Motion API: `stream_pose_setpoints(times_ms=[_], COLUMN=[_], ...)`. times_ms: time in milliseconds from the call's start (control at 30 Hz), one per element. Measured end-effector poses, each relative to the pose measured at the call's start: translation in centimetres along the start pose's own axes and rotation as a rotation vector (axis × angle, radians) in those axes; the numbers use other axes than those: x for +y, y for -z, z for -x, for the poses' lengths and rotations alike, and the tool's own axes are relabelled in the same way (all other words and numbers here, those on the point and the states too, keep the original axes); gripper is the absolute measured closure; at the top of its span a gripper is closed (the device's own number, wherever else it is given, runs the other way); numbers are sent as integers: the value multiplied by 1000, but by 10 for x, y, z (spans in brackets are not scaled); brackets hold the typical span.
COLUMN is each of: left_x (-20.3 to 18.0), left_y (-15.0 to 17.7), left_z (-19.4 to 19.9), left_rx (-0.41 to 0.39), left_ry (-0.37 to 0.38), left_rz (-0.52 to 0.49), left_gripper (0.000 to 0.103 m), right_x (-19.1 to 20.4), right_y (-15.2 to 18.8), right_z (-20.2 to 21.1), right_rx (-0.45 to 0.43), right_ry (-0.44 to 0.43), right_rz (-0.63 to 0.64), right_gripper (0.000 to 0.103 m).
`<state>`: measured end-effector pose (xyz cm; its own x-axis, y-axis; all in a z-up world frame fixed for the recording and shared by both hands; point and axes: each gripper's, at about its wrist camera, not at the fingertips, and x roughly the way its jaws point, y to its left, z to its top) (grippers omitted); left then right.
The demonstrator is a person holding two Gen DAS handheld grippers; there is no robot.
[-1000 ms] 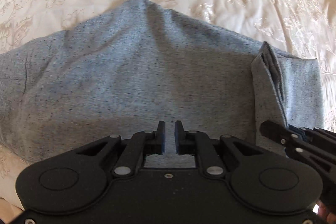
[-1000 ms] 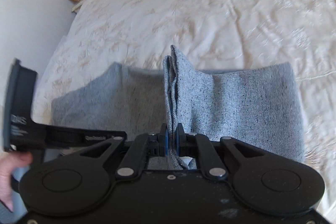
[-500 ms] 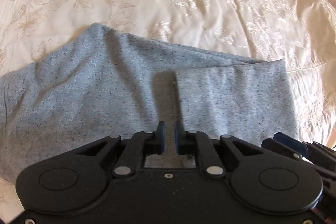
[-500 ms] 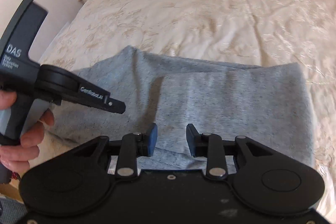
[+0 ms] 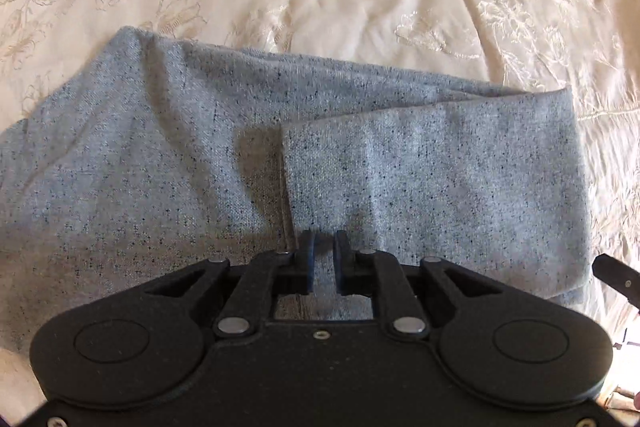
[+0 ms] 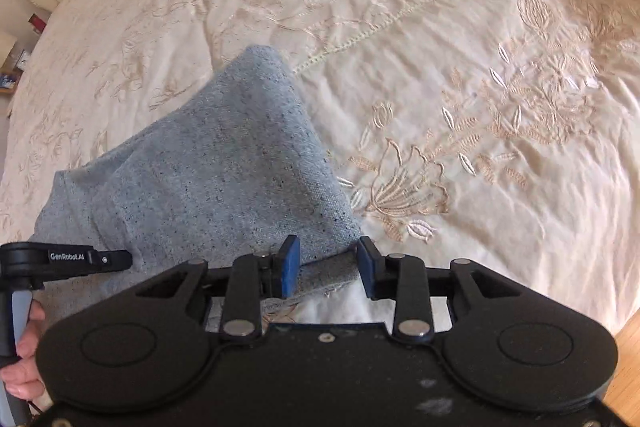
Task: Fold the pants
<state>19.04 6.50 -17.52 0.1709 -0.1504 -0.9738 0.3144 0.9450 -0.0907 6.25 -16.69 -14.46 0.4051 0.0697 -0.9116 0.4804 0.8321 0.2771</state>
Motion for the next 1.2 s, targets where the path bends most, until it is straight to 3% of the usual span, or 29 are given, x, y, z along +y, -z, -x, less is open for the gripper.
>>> stream_pose_setpoints(times_ms=[100, 167, 367, 533, 633, 933, 1200], left_x=[-8, -12, -23, -30, -36, -46, -22], left_y=[-6, -9, -15, -22, -20, -13, -8], left_z=[2, -3, -23, -34, -36, -40, -44], left_rx=[-8, 8, 52, 49, 39, 27, 32], left_ry=[-46, -69, -147, -182, -204, -231, -218], left_rz=[22, 53, 120, 136, 124, 127, 164], left_gripper=[73, 72, 71, 71, 71, 70, 47], right_x=[12, 24, 44, 50, 52, 52, 54], right_y=[-13, -28, -55, -53, -46, -39, -41], right_z=[7, -1, -44, -76, -80, -85, -86], right_rx=[-56, -69, 19, 103, 96, 81, 93], right_ry=[-14, -20, -5, 48, 55, 43, 54], right_rz=[90, 164, 316, 427, 482, 550, 549], right_gripper=[68, 68, 68, 69, 69, 67, 66])
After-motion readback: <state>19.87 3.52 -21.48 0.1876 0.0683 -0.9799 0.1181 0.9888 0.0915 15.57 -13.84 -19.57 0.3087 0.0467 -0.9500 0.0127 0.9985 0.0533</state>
